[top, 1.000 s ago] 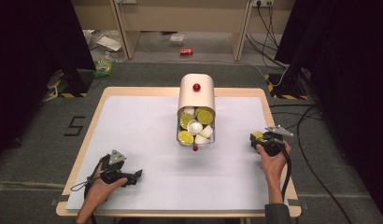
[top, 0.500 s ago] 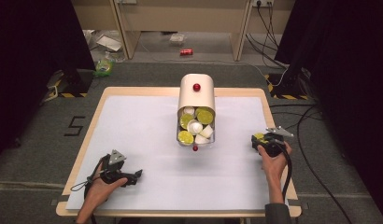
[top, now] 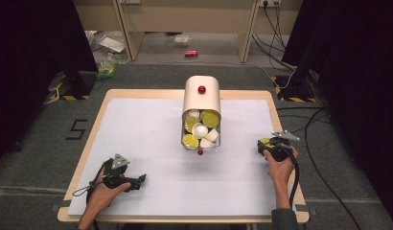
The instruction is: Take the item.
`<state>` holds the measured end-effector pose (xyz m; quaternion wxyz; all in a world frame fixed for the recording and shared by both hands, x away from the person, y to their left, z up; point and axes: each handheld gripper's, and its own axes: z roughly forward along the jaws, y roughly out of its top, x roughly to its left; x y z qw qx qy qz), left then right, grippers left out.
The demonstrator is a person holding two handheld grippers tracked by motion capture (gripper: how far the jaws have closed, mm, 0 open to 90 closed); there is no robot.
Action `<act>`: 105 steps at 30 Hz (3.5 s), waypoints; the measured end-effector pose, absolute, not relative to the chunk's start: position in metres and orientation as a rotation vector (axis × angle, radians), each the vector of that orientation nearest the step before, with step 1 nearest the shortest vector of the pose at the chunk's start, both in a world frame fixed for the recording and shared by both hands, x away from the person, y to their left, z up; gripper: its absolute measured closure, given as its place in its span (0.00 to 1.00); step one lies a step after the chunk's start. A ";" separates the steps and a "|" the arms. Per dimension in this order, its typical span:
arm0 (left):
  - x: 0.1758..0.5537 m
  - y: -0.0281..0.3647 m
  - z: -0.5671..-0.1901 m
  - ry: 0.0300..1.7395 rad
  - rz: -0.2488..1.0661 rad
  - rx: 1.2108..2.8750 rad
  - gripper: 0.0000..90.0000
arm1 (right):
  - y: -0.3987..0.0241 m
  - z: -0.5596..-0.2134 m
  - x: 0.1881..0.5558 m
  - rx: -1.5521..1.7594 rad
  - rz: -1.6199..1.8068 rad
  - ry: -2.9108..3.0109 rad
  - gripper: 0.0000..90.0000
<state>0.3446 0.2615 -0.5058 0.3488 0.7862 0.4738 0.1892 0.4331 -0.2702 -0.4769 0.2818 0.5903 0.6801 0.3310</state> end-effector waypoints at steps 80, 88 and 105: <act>0.345 0.261 -0.506 1.228 0.489 2.035 0.00 | -0.223 -0.422 0.407 1.396 1.123 1.826 0.30; 0.345 0.261 -0.506 1.228 0.490 2.034 0.00 | -0.220 -0.420 0.401 1.377 1.131 1.839 0.30; 0.345 0.262 -0.506 1.228 0.489 2.034 0.00 | -0.203 -0.416 0.387 1.323 1.165 1.882 0.30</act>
